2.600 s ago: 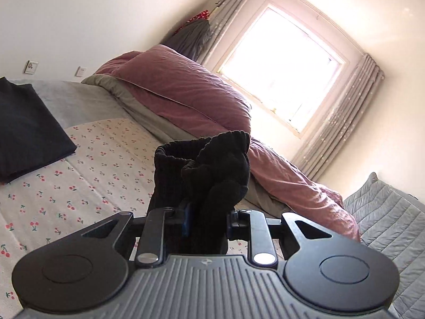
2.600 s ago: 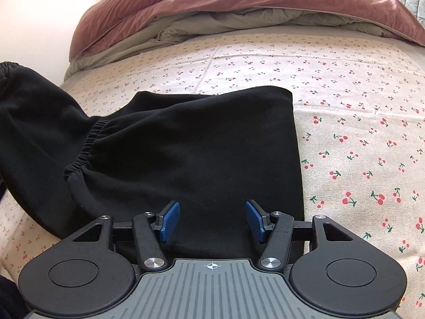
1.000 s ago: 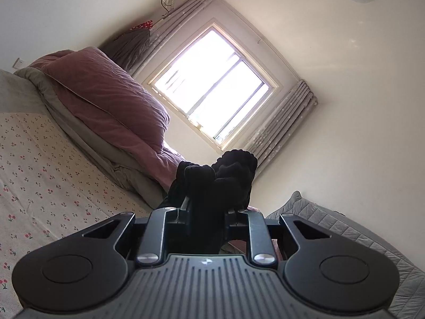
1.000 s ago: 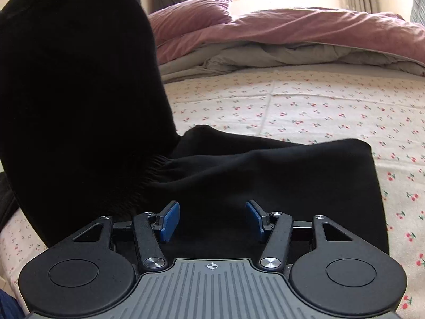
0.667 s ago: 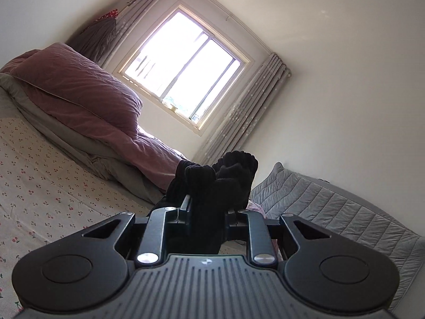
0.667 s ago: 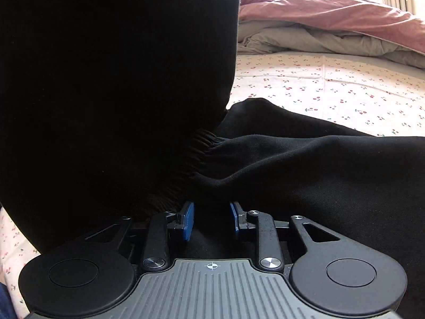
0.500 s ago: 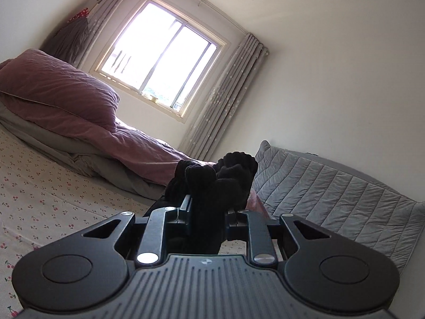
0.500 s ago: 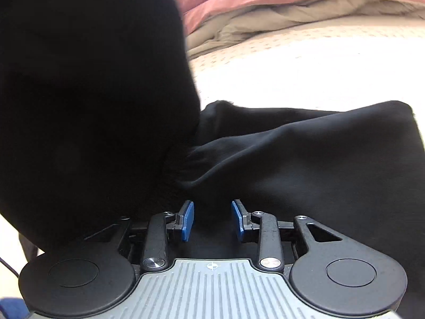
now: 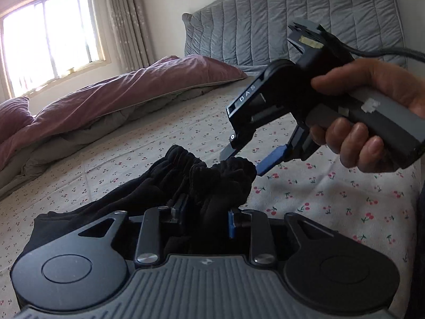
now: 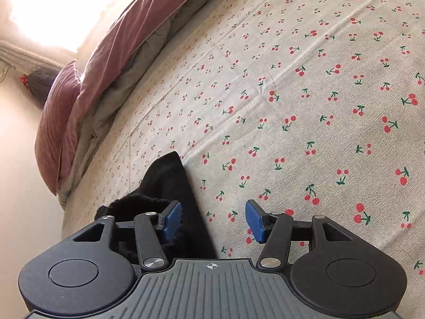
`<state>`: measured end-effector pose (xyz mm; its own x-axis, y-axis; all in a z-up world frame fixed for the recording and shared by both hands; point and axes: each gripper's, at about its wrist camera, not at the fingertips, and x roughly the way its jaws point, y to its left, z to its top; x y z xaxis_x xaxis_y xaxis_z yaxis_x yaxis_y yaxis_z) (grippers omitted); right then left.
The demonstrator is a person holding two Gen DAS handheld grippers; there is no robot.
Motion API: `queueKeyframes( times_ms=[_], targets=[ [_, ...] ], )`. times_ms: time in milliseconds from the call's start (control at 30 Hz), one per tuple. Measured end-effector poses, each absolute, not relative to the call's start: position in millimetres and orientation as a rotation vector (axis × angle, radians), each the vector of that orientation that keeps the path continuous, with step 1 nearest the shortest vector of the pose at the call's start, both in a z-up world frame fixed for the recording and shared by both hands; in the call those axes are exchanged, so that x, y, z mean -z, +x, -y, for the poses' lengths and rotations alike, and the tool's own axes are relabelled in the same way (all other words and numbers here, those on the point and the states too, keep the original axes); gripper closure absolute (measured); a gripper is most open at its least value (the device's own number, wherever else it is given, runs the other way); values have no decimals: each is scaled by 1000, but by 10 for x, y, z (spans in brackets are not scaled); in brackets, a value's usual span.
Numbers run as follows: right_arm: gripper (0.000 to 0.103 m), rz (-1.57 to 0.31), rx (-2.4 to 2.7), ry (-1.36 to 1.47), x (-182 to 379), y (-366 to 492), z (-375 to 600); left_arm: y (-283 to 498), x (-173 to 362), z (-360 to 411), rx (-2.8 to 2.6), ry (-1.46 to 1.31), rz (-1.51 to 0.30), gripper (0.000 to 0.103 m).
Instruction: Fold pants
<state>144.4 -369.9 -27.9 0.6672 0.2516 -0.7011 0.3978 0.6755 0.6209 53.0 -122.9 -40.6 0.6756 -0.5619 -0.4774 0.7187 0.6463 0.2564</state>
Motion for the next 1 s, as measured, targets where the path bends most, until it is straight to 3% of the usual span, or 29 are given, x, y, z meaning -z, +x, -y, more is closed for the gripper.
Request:
queueKeyframes(
  times_ms=[133,367,467,733,1000],
  targets=[
    [48,-880,70,783,233,1411,3652,418,363,1120,793,523,-371,69],
    [45,-776,-25,588,-60,1340,3315,483,-86,538,986,245,-415,62],
    [45,-708,-81,468,-202,1296,3097,609,-250,182,930,87,-393,52],
    [45,-779,-100,389,-143,1336,2918,1456,190,-150,646,-173,-799,53],
    [45,-731,-95,455,-234,1302,2981,1334,241,136,808,-66,-837,53]
  ],
)
